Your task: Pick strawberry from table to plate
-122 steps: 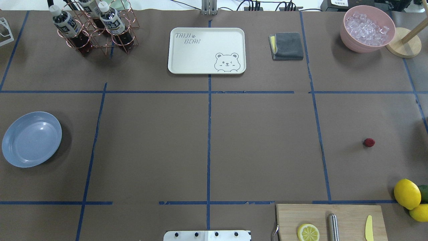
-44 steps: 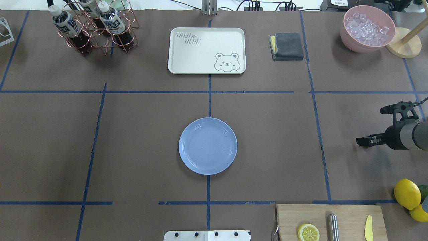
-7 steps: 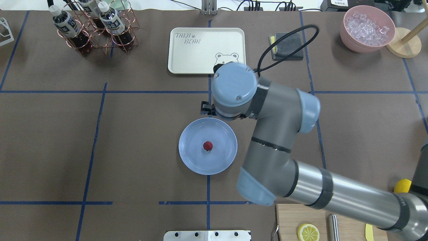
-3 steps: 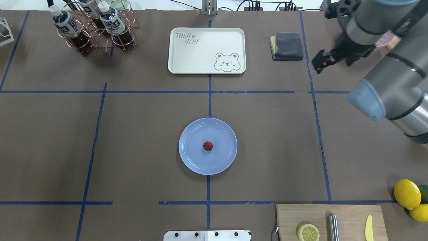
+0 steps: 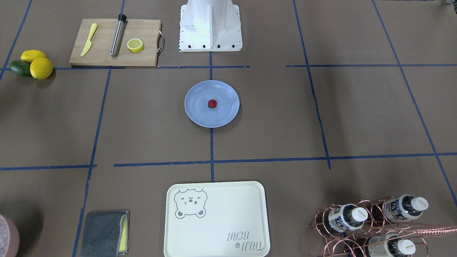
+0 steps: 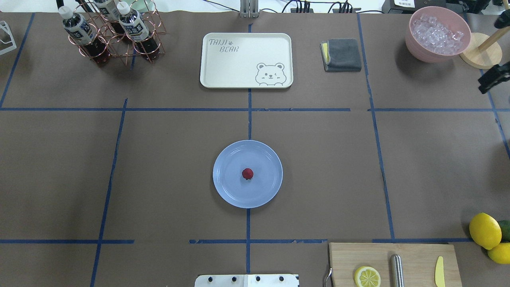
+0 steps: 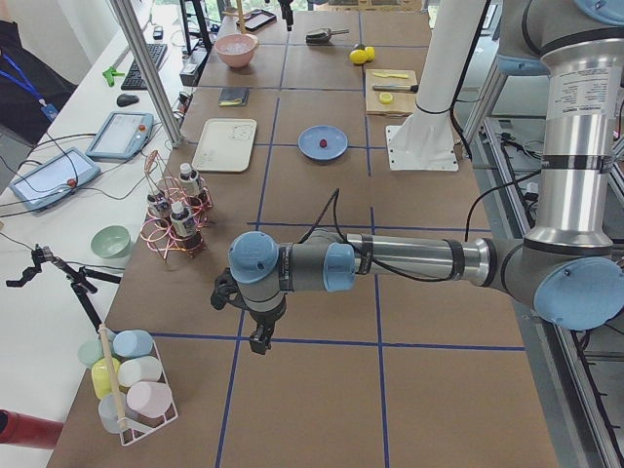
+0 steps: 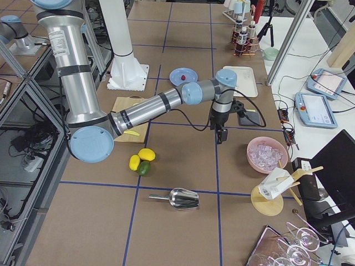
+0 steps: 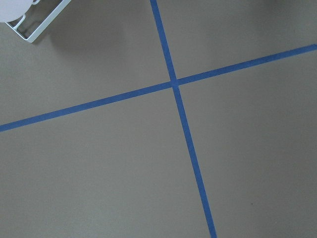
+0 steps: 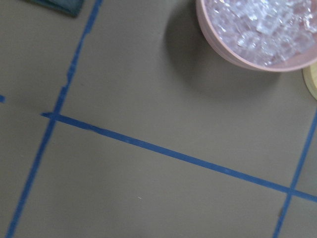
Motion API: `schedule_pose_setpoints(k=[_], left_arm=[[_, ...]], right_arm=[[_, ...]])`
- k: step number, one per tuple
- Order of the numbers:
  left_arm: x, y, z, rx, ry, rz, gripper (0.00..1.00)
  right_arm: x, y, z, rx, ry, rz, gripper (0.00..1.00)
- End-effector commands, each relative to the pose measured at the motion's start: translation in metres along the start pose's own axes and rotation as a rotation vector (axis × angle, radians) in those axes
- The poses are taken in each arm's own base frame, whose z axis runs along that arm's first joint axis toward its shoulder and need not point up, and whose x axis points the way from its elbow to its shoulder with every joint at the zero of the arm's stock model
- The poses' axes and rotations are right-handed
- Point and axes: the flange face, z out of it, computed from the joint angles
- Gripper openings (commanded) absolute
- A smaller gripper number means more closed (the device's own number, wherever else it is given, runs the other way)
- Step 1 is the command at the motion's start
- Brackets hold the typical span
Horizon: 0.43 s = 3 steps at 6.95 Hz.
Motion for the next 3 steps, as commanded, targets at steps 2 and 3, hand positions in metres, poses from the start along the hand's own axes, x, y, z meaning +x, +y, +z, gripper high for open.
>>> schedule_pose_setpoints(k=[2,3], left_arm=[[0.001,0.000,-0.001,0.004,0.005,0.003,1.00],[0.002,0.000,-0.001,0.005,0.006,0.005,1.00]], right_arm=[[0.115,0.073,0.027,-0.018,-0.070,0.139,1.00],[0.134,0.113,0.046,0.026,-0.113,0.155,1.00]])
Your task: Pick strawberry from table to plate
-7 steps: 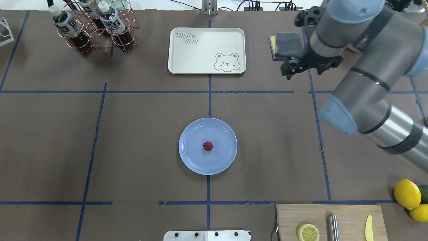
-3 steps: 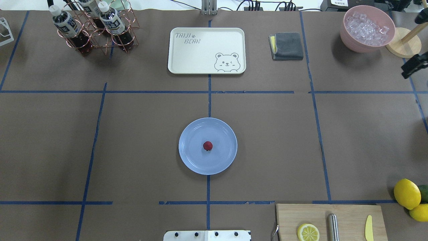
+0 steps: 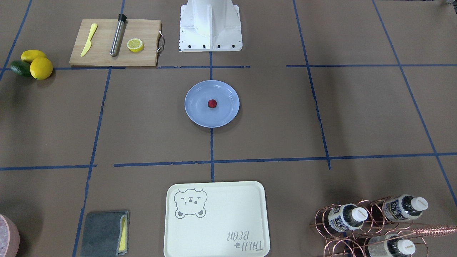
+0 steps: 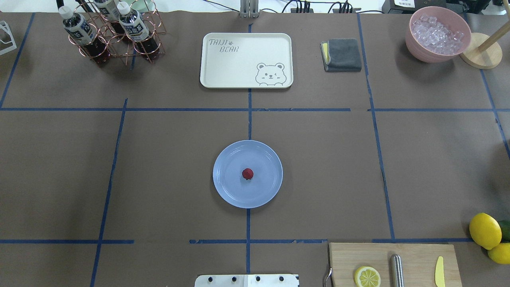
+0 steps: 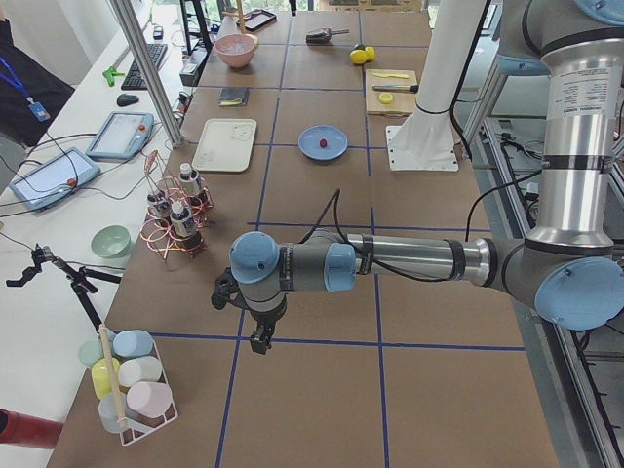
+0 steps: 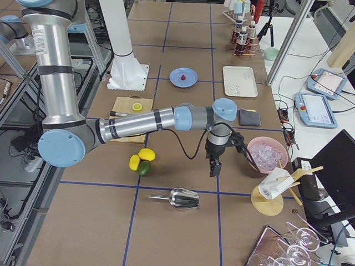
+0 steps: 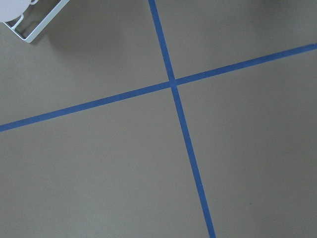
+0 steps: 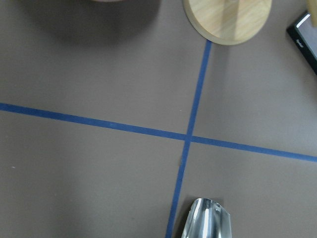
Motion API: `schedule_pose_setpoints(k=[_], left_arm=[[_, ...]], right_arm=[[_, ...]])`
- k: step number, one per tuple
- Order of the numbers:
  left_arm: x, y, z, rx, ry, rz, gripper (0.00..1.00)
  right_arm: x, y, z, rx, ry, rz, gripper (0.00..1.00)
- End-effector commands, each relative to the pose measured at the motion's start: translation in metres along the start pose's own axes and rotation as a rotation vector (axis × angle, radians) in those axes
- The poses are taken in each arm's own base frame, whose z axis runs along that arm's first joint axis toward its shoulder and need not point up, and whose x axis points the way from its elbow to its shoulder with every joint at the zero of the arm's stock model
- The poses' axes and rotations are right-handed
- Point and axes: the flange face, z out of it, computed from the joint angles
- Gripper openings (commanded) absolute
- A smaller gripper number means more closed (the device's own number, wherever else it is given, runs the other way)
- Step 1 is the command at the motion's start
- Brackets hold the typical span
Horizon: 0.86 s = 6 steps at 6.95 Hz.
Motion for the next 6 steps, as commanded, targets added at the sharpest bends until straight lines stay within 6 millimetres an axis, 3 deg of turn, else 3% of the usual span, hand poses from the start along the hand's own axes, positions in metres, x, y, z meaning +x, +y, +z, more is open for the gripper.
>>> schedule_pose_setpoints(k=[1,6], left_arm=[[0.0016,-0.0023,-0.0020,0.006,0.000,0.006,1.00],[0.0018,-0.0036,-0.0026,0.011,-0.001,0.011,1.00]], right_arm=[[0.0388,0.0516,0.0194,0.042,-0.094,0.043,1.00],[0.0425,0.0556,0.0279,0.028,-0.118,0.053,1.00]])
